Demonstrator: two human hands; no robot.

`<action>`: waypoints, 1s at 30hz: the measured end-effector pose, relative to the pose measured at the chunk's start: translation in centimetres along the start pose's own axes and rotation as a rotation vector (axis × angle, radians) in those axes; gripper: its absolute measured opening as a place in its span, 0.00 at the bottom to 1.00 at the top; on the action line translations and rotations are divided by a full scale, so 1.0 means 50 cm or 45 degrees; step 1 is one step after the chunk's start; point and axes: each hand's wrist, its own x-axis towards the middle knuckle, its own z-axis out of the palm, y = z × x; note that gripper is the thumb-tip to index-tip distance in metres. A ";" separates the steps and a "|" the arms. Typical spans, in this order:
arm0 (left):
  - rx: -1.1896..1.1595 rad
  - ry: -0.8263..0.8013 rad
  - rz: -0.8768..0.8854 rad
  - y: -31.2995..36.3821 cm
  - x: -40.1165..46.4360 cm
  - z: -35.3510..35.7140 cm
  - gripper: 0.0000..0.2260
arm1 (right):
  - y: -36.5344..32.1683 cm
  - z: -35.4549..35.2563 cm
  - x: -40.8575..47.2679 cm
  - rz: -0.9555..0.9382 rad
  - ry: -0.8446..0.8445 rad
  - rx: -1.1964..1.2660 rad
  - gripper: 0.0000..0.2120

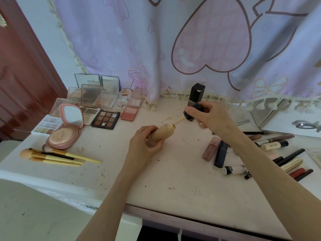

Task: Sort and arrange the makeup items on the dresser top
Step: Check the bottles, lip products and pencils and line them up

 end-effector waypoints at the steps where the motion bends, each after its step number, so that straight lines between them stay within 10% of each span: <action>1: 0.001 0.001 -0.001 0.000 0.000 0.000 0.12 | 0.000 0.000 0.000 0.002 0.000 0.010 0.14; 30: -0.006 -0.007 -0.030 0.000 -0.001 -0.001 0.12 | -0.014 0.003 -0.004 -0.125 0.029 -0.116 0.21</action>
